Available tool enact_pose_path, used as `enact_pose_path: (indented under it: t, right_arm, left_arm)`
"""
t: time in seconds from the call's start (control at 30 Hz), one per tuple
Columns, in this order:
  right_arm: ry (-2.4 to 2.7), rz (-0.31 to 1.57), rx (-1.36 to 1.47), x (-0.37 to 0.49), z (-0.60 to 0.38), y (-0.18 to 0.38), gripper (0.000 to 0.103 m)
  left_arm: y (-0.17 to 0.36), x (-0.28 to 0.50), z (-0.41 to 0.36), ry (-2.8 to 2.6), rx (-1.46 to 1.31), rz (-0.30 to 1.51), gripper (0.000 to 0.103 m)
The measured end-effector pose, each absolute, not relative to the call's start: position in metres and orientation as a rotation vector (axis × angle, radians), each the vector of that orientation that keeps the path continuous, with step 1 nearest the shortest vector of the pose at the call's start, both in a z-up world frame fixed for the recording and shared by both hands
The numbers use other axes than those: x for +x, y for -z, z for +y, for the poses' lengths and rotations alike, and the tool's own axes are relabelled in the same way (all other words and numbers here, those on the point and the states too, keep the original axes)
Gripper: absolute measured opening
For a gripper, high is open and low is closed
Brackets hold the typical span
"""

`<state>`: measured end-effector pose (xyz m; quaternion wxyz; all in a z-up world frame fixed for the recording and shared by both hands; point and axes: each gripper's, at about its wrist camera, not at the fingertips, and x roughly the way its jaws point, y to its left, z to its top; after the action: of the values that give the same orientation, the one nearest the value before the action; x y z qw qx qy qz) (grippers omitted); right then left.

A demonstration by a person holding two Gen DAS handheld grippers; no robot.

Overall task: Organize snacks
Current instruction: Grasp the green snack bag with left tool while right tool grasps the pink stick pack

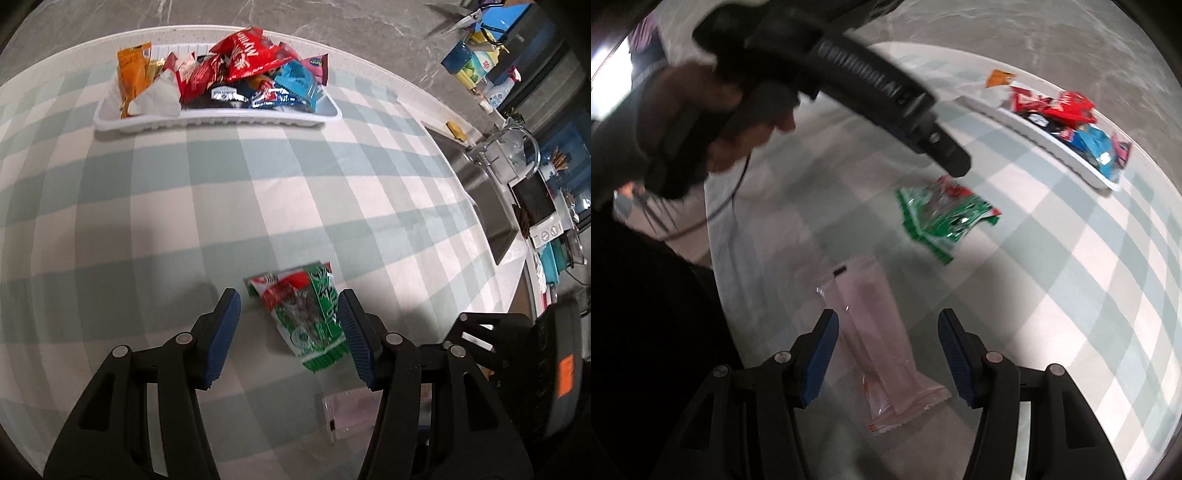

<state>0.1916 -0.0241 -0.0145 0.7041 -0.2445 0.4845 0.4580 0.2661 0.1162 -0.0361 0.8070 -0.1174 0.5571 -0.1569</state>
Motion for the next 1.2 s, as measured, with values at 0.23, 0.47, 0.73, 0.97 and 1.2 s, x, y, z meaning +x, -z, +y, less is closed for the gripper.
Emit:
enact_pose_path:
  t: [0.23,0.47,0.73,0.97,1.2]
  right_arm:
    - [-0.996,1.078,-0.582,0.188,-0.025,0.022,0.059]
    - [-0.903,1.101,-0.539,0.197,-0.041,0.022,0.059]
    - [-0.852,1.104,-0.51,0.199,-0.055,0.021,0.058]
    - [-0.844,1.091,-0.518,0.194,-0.053,0.019,0.058]
    - [-0.853,1.084,-0.53,0.195,-0.05,0.019,0.056]
  left_arm:
    - [0.042,0.254,0.112,0.34,-0.263,1.216,0.054]
    - [0.05,0.255,0.105,0.332,-0.265,1.239,0.054]
    - [0.059,0.261,0.089,0.324,-0.233,1.267,0.054]
    - [0.065,0.266,0.073,0.309,-0.167,1.266,0.054]
    - [0.066,0.267,0.065,0.313,-0.115,1.24,0.054]
